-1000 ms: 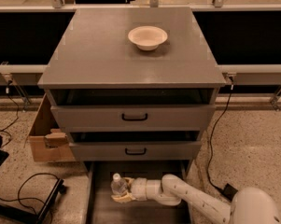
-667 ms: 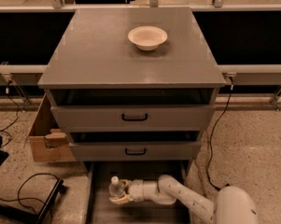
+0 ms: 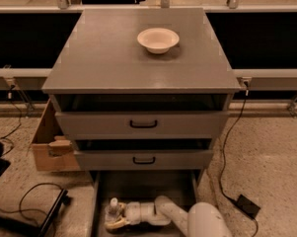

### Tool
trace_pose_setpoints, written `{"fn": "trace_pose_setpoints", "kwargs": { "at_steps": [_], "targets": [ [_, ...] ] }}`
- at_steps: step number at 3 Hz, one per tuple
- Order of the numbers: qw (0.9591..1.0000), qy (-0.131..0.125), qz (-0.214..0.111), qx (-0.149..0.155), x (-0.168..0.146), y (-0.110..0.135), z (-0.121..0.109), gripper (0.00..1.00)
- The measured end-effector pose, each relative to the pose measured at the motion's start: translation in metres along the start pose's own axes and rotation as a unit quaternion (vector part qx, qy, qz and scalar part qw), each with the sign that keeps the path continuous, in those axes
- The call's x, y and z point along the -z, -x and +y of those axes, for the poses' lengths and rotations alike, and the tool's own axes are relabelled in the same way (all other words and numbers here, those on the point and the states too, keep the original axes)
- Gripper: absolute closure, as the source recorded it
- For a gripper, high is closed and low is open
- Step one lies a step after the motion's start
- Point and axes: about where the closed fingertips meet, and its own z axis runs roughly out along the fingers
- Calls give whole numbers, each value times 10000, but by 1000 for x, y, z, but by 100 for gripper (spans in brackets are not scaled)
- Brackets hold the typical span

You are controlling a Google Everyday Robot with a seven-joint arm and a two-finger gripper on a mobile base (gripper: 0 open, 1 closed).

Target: Place blue plastic bottle into bottom drawer

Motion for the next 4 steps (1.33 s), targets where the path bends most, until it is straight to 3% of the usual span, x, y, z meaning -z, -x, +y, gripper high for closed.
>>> {"fn": "trace_pose_setpoints", "kwargs": {
  "at_steps": [1,3,4],
  "targets": [
    [9999,77,-122,69,7,-1,-9,82],
    [9998,111,-138,52,2,-1,-6,36],
    [9998,135,-149,42,-1,-1,-5,5]
  ]
}}
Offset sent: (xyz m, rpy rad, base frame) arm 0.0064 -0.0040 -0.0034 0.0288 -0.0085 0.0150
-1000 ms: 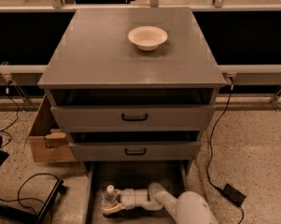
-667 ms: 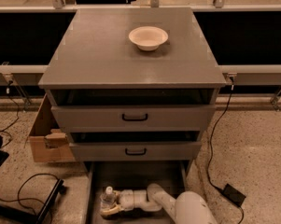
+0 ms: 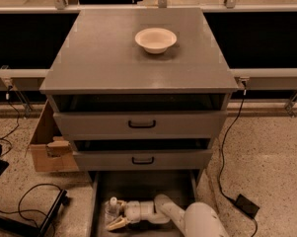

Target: Place blue plastic bottle into bottom drawer

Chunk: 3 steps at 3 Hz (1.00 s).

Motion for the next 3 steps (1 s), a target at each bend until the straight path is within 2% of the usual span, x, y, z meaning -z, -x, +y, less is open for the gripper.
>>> {"fn": "trace_pose_setpoints", "kwargs": {
  "at_steps": [1,3],
  "targets": [
    [10000,8,-4,-3,-1,0,0,0],
    [9999,38,106,15,2,10,11,0]
  ]
}}
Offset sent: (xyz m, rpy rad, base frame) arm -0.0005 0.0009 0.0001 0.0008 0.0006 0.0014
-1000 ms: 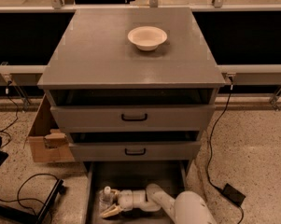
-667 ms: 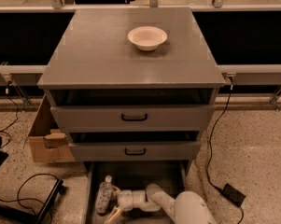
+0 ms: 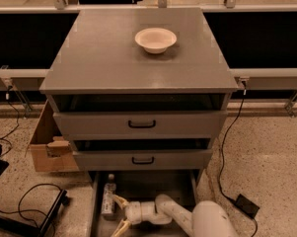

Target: Place blue plastic bottle into bottom drawer

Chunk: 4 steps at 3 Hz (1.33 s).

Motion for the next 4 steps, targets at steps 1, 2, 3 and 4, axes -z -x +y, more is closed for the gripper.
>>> {"fn": "trace_pose_setpoints", "kwargs": {
  "at_steps": [1,2,3,4],
  "targets": [
    [9959,-484,639,414,51,37,-17,0],
    [9827,-1050,1441,493,111,74,-31,0],
    [9627,-1544,2209,230,156,106,-33,0],
    [9531,-1780,2445,112,153,141,-37,0]
  ]
}}
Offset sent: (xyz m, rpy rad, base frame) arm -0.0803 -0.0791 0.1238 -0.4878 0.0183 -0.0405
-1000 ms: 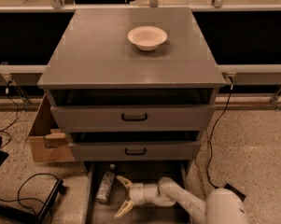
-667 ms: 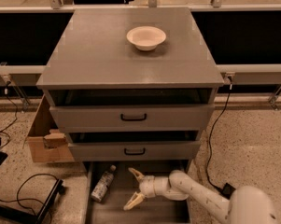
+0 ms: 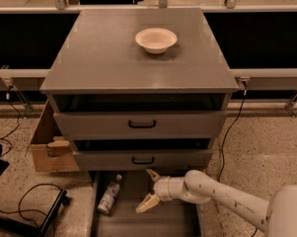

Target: Place blue plastic bottle into bottom drawer

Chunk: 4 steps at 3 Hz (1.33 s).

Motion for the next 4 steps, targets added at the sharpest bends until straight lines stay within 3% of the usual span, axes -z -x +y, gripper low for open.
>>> {"fn": "trace_pose_setpoints", "kwargs": {
  "at_steps": [2,3,4],
  "targets": [
    [9997,124,189,44,-1,2,1,0],
    [9961,85,873,-90,30,-10,3,0],
    [9759,35,2091,-619,114,-23,34,0]
  ]
}}
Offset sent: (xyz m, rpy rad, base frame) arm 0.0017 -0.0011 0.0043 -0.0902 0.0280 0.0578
